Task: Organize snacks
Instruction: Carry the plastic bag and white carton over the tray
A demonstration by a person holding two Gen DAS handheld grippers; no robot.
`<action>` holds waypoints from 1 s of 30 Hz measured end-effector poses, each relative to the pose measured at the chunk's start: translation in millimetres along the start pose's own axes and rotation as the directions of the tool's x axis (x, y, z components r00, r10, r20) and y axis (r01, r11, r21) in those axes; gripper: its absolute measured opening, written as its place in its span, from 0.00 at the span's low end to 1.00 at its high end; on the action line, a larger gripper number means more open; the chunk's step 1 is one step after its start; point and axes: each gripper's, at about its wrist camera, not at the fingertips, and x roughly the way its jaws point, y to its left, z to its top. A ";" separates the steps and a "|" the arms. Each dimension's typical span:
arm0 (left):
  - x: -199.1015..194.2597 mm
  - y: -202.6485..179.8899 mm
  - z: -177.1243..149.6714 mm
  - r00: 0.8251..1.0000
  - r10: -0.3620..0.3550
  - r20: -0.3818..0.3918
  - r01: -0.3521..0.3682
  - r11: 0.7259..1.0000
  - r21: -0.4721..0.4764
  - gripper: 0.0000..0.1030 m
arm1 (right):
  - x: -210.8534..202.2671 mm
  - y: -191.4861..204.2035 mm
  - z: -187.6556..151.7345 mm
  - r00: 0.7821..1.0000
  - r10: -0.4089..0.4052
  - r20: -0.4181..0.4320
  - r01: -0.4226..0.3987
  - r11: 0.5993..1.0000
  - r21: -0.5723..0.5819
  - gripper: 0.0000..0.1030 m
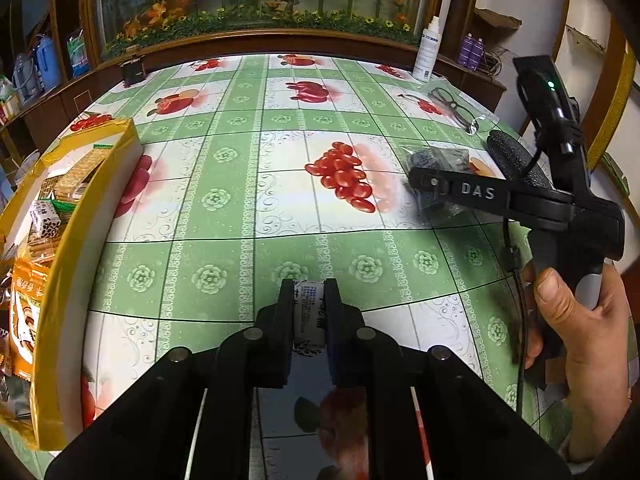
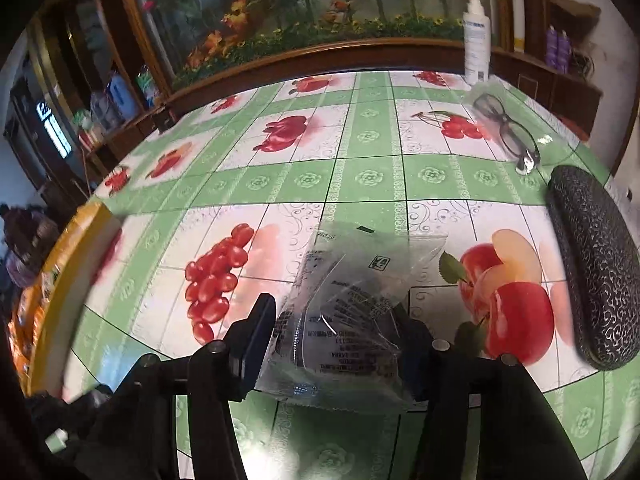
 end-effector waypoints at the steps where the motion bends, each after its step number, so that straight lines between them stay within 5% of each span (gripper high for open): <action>1: 0.1 1.8 0.0 1.000 0.001 0.000 -0.001 1.000 -0.004 0.10 | -2.1 -0.8 -0.8 1.000 0.008 0.007 -0.008 1.000 -0.001 0.50; 10: -13.7 15.5 -1.3 0.999 0.039 0.025 -0.038 0.999 -0.026 0.10 | -39.1 12.4 -10.2 0.988 0.131 0.077 -0.130 0.991 -0.017 0.45; 30: -70.9 71.3 -14.6 0.971 0.204 0.129 -0.187 0.974 -0.129 0.11 | -101.0 75.7 -41.6 0.919 0.382 0.101 -0.377 0.924 -0.067 0.45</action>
